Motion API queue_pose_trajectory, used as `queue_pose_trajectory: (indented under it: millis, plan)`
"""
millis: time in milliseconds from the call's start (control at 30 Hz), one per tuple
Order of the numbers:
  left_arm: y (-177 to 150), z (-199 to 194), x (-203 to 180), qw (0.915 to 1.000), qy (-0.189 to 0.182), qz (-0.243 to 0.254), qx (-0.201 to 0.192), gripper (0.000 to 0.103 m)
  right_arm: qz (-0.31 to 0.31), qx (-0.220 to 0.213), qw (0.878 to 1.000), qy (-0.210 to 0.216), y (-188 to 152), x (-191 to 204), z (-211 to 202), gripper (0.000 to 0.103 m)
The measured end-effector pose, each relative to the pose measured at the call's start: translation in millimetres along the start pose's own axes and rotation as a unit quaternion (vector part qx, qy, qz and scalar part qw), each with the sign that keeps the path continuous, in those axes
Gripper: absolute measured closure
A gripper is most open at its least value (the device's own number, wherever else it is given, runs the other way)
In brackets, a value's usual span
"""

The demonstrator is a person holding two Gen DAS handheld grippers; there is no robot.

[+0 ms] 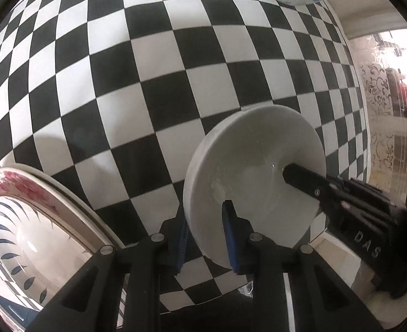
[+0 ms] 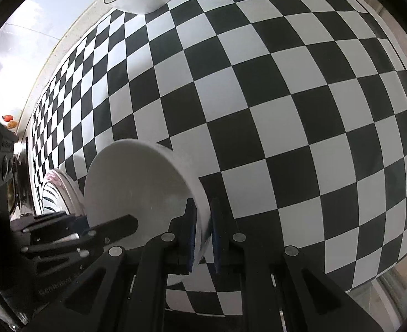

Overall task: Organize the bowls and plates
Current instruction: 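Lift the black-rimmed bowl with both grippers and carry it beside the plate stack, then lower the black-rimmed bowl onto the cloth and open both grippers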

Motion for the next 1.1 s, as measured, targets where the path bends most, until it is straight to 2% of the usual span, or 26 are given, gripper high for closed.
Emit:
queue_pose_trajectory:
  millis: [367,500,600,733,800,867,933,1033,1100]
  plan:
    - [-17.1,0.9,2.9,0.9995,-0.024,0.020,0.010,0.082,0.007,-0.008,0.999,-0.035,0.4,12.8,12.5,0.092]
    - [-24.4,-12.9,12.1,0.9994,-0.031,0.016,0.005,0.082,0.022,-0.010,0.999,-0.029,-1.2,15.5,10.1,0.092]
    - [-30.2,-32.8,22.1,0.9995,-0.027,0.006,-0.015,0.081,0.034,-0.016,0.999,-0.018,0.4,18.3,-1.5,0.090]
    - [-27.4,-75.2,37.4,0.9974,-0.014,-0.018,-0.069,0.081,0.024,-0.030,0.999,-0.007,11.4,29.1,-24.9,0.086]
    - [-16.5,-99.0,44.9,0.9941,0.001,-0.031,-0.104,0.077,0.012,-0.041,0.999,0.007,24.7,37.1,-41.2,0.074]
    - [1.2,-120.3,52.1,0.9892,0.020,-0.047,-0.138,0.073,0.000,-0.050,0.998,0.022,43.2,45.0,-55.9,0.042]
    - [27.3,-137.8,58.8,0.9843,0.034,-0.065,-0.160,0.072,-0.015,-0.061,0.997,0.041,68.6,54.3,-70.3,0.030]
    - [59.8,-147.0,63.5,0.9817,0.022,-0.098,-0.162,0.072,-0.038,-0.075,0.994,0.074,118.3,66.1,-92.0,0.030]
    - [92.5,-150.7,67.9,0.9788,0.020,-0.125,-0.161,0.072,-0.058,-0.087,0.991,0.080,156.7,74.3,-104.3,0.030]
Point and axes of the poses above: each gripper's, at about its wrist camera, not at the fingertips, and z roughly the way its jaws point, x to its left, y to its top, the point moved 9 cm from there along z, roughly the way its jaws point, and after that the axes turned 12 degrees about y, right-handed, at the moved point
